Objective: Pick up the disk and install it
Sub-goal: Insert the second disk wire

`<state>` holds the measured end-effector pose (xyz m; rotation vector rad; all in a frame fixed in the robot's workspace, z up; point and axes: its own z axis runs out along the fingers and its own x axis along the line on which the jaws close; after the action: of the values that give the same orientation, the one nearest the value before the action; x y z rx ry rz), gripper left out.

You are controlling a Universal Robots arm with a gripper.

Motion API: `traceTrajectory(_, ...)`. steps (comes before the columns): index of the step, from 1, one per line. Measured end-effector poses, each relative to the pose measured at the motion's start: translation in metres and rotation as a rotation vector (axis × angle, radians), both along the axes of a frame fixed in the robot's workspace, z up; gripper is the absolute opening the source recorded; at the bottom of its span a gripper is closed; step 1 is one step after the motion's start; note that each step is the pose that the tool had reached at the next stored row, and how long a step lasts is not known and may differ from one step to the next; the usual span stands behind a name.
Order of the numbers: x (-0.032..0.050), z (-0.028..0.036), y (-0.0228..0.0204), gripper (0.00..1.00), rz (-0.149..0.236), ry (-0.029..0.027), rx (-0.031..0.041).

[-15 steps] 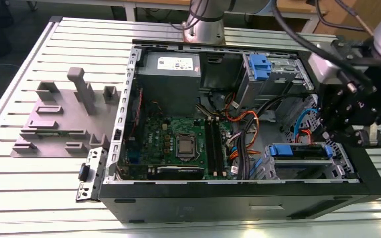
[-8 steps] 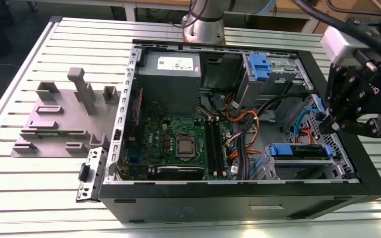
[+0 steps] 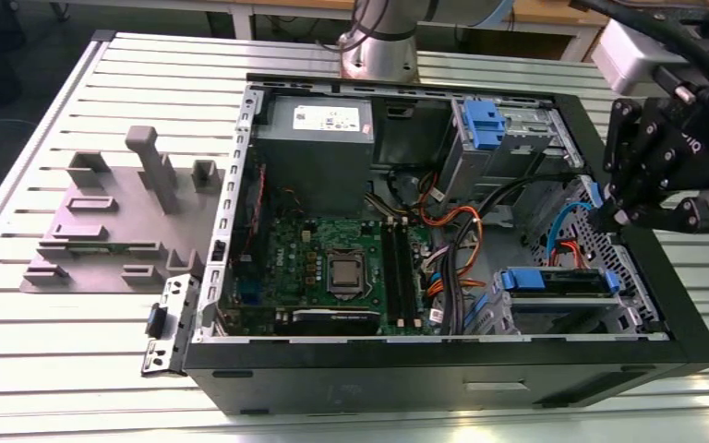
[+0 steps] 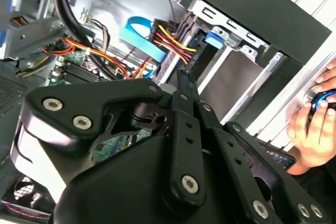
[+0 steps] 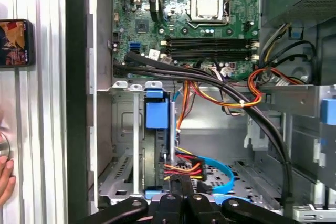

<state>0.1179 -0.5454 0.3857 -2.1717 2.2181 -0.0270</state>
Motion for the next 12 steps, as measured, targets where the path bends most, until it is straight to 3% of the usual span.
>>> traceTrajectory(5,0.0001,0.0020,0.0091,0.11,0.000,0.0000,0.0005)
traceTrajectory(8,0.0013,0.0019,0.0099,0.11,0.000,0.0000,0.0053)
traceTrajectory(12,0.0032,0.0020,0.0121,0.11,0.000,0.0002,0.0055)
